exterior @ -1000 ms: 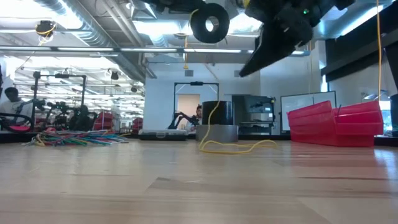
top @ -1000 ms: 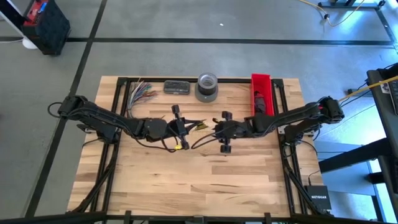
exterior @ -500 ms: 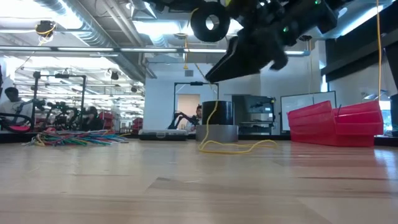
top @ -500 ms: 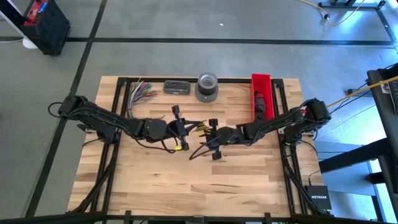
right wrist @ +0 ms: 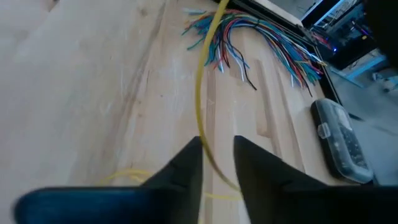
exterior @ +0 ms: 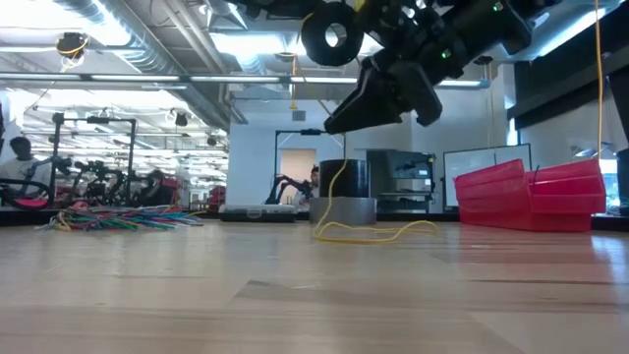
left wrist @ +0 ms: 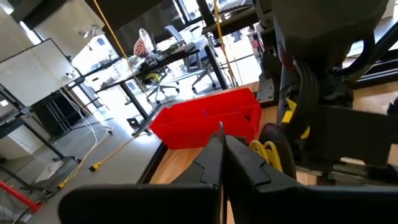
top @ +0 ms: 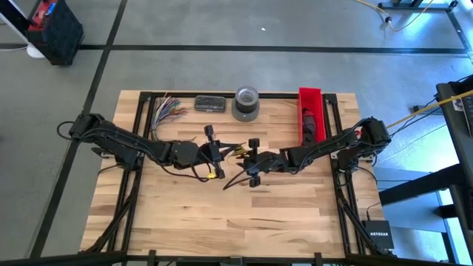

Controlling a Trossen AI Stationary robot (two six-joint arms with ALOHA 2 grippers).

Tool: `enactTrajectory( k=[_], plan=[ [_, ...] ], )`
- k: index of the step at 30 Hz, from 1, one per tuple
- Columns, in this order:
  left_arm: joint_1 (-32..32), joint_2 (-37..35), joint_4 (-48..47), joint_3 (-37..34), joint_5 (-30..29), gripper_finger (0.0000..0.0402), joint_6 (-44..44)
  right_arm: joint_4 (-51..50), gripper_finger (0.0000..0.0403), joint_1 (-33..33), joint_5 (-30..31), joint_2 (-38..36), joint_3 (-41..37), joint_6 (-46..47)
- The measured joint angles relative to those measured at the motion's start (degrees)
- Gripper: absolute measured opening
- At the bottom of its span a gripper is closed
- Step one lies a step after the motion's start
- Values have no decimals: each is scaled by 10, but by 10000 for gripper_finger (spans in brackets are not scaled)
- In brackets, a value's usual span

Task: Coil cords
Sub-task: Coil the yellow wire into the black spool

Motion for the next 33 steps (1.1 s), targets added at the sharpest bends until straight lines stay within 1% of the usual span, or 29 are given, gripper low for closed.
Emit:
enactTrajectory(
  k=[4,5,9,13,17,21,26,31,33],
  plan=[
    [0,0,0,0,0,1,0,-6,18,7,18,1,0,-28],
    [0,0,0,0,0,1,0,-6,11,8,24,1,0,-36],
    [-4,0,9,0,0,1,-1,-11,17,6,33,4,0,-43],
    [-19,-4,29,0,0,1,-2,-33,6,-2,38,13,-1,-43],
    [-32,-23,11,-1,0,1,-3,-54,12,-4,85,14,0,-43],
    [-39,-46,-38,-1,-2,1,-15,-76,5,-3,118,14,1,-44],
    [-34,-62,-91,-1,-1,1,-33,-81,8,-3,123,14,1,-45],
    [-24,-62,-128,-1,0,1,-34,-95,4,-4,123,14,-1,-45],
    [-22,-63,-160,0,0,1,-30,-99,5,-4,131,14,-1,-45]
  ],
)
